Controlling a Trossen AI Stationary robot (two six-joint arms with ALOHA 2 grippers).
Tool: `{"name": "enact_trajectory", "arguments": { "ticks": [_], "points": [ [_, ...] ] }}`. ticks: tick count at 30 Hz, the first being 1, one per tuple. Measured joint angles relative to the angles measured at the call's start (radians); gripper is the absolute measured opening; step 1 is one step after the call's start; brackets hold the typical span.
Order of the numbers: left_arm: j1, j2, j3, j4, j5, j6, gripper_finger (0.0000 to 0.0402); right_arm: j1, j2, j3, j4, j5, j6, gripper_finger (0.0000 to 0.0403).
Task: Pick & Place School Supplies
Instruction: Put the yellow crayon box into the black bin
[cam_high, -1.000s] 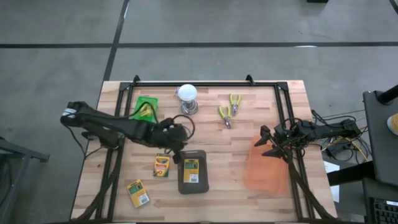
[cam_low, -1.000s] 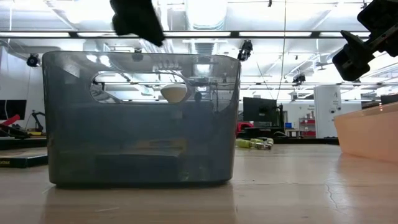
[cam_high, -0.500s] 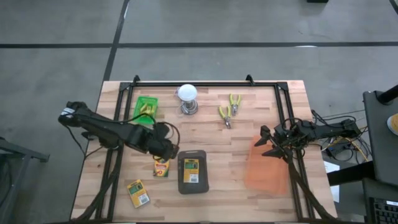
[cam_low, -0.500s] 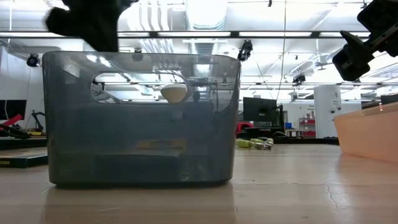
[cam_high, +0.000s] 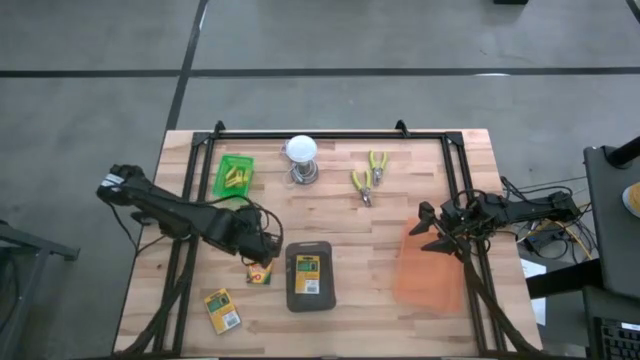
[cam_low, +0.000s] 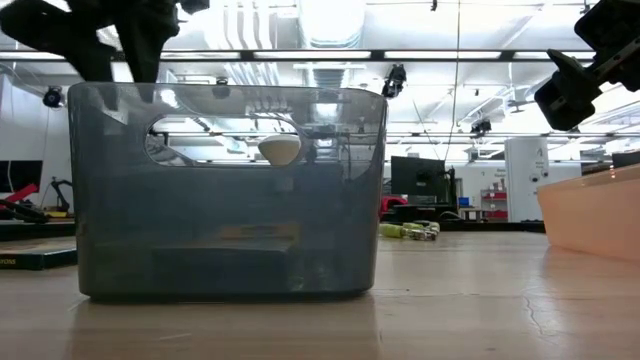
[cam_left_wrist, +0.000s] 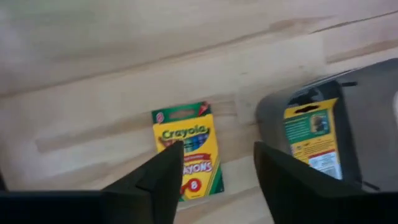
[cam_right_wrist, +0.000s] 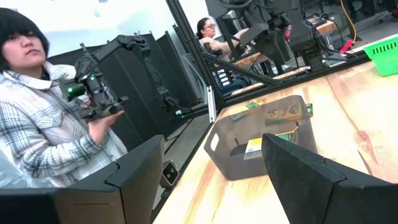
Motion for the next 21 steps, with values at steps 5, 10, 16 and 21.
{"name": "enact_trajectory", "arguments": {
  "ticks": [5, 10, 16, 21],
  "points": [
    [-0.030, 0.017, 0.000, -0.047, 0.011, -0.096, 0.0232, 0.000, 0.000, 0.000, 0.000, 0.000, 0.000, 0.0265],
    [-0.052, 0.025, -0.001, -0.043, 0.030, -0.117, 0.0238, 0.000, 0.000, 0.000, 0.000, 0.000, 0.000, 0.0260],
    [-0.056, 0.025, -0.001, -0.005, 0.023, -0.129, 0.0239, 0.000, 0.000, 0.000, 0.000, 0.000, 0.000, 0.0260],
    [-0.056, 0.025, -0.018, -0.059, 0.056, -0.298, 0.0239, 0.000, 0.000, 0.000, 0.000, 0.000, 0.000, 0.0265]
  ]
}}
